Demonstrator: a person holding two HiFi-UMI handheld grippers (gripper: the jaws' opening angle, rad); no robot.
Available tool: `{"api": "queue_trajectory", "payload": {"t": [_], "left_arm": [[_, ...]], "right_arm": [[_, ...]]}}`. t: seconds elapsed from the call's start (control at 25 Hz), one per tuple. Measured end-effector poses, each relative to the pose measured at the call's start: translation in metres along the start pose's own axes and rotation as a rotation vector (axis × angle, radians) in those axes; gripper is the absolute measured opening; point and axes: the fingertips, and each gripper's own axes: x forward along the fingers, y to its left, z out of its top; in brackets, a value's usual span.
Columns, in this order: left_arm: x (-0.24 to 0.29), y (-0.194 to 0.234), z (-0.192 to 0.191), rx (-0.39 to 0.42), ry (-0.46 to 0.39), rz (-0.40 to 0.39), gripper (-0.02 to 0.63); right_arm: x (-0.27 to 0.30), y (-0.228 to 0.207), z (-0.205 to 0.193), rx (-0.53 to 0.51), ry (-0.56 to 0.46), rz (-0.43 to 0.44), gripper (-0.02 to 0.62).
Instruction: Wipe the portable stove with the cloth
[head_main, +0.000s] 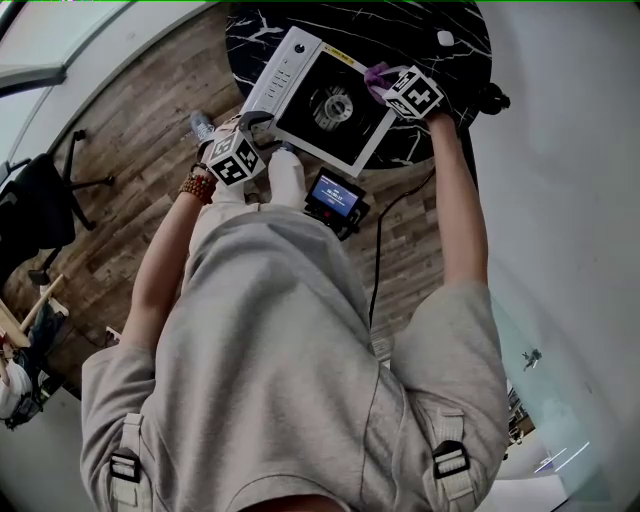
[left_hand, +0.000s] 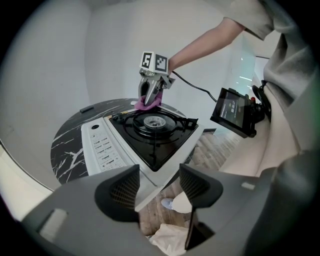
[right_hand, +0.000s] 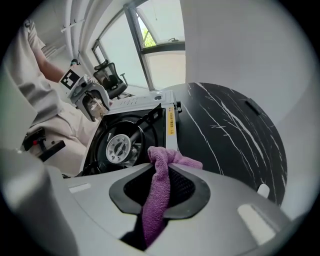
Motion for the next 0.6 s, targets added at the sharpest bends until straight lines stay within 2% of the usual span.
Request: {"api": "queue_trajectory", "payload": {"t": [0.6], "left_arm": [[0.001,-0.001,0.000,0.004,-0.008,-0.005,0.247]], "right_arm": [[0.007,0.001,0.014,-0.093,0.036,0.034,0.083]]}}
